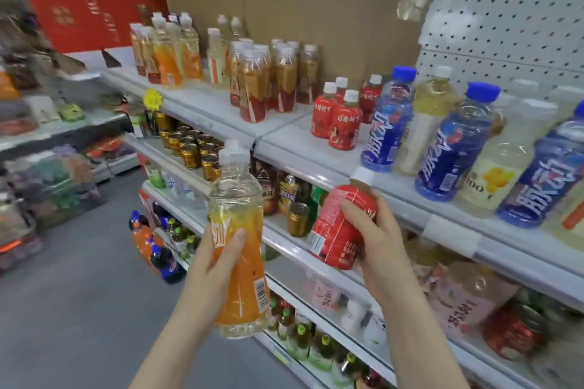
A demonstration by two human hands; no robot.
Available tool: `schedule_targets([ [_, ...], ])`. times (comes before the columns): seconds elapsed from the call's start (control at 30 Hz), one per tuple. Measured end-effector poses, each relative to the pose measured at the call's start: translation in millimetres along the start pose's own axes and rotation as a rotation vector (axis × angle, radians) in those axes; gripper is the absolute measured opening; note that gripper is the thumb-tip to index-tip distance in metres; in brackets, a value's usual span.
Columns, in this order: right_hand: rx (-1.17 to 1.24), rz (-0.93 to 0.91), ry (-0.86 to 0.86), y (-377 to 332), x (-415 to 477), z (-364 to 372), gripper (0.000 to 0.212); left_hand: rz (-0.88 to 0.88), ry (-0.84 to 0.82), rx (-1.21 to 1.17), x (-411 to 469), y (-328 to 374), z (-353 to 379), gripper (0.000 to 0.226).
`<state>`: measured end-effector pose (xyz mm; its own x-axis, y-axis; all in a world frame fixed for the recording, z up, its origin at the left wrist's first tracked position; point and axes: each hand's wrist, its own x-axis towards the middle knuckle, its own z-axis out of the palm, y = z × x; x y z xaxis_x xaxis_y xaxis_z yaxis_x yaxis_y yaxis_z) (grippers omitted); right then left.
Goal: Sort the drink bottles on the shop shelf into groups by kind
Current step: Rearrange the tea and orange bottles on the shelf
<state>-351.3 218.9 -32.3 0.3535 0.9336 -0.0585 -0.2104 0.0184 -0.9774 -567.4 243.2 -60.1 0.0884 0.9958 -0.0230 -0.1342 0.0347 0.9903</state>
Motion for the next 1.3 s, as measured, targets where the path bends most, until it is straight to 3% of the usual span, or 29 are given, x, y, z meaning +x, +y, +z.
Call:
schedule_targets([
  [0.13,-0.061,-0.11,0.079,-13,47,30,0.073,0.013,0.041,-0.015,40,-1,-26,0.057],
  [0.3,-0.192,-0.326,0.232,-17,111,49,0.046,0.022,-0.003,-0.002,108,2,-40,0.047],
  [0.53,-0.608,-0.45,0.482,-20,210,70,0.073,0.09,-0.173,0.043,219,24,-36,0.031],
  [0.93,-1.088,-0.392,0.789,-18,300,79,0.072,0.128,-0.447,0.055,319,34,-17,0.025],
  [1.2,-1.113,-0.244,0.884,-34,338,69,0.071,0.145,-0.553,0.054,339,41,-22,0.033],
  [1.3,-1.128,-0.234,0.896,-38,330,81,0.074,0.144,-0.565,0.06,344,39,-27,0.025],
])
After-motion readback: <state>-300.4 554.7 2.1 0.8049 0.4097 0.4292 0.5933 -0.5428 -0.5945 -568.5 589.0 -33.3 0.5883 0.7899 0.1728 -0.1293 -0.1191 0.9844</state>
